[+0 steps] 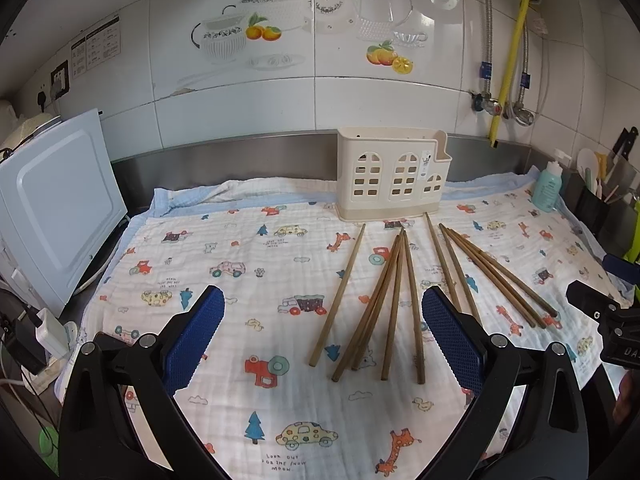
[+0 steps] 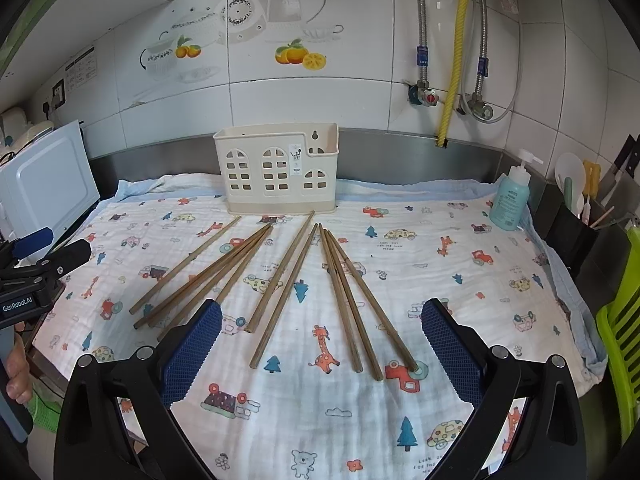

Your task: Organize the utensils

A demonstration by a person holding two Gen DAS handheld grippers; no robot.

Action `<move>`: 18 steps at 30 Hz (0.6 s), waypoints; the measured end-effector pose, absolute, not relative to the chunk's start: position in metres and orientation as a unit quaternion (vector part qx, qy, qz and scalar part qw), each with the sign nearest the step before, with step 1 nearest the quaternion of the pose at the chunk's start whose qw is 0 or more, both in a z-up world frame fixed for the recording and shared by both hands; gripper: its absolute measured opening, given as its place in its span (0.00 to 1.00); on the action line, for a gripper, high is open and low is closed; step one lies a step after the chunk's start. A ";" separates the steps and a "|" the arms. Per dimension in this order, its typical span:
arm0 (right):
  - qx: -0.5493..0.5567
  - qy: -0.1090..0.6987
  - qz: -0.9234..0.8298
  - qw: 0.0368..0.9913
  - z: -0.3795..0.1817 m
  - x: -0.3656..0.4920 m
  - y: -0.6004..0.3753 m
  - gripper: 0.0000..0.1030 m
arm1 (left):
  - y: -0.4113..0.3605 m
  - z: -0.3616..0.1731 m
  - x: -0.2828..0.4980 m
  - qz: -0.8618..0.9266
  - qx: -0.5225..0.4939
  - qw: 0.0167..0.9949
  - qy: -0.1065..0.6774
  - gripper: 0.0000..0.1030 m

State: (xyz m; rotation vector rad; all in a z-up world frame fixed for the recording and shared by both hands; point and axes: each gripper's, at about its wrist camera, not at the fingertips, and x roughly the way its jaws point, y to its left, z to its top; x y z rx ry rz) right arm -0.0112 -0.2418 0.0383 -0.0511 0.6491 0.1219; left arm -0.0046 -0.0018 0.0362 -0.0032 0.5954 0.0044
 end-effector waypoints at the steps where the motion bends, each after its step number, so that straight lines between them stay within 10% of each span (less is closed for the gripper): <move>1: -0.025 0.319 0.060 0.945 0.038 -0.010 -0.242 0.94 | -0.002 0.036 -0.004 0.002 -0.001 0.956 0.294 0.96; 18: -0.020 0.337 0.074 0.938 0.023 0.007 -0.247 0.94 | -0.006 0.019 0.017 0.006 0.008 0.944 0.329 0.96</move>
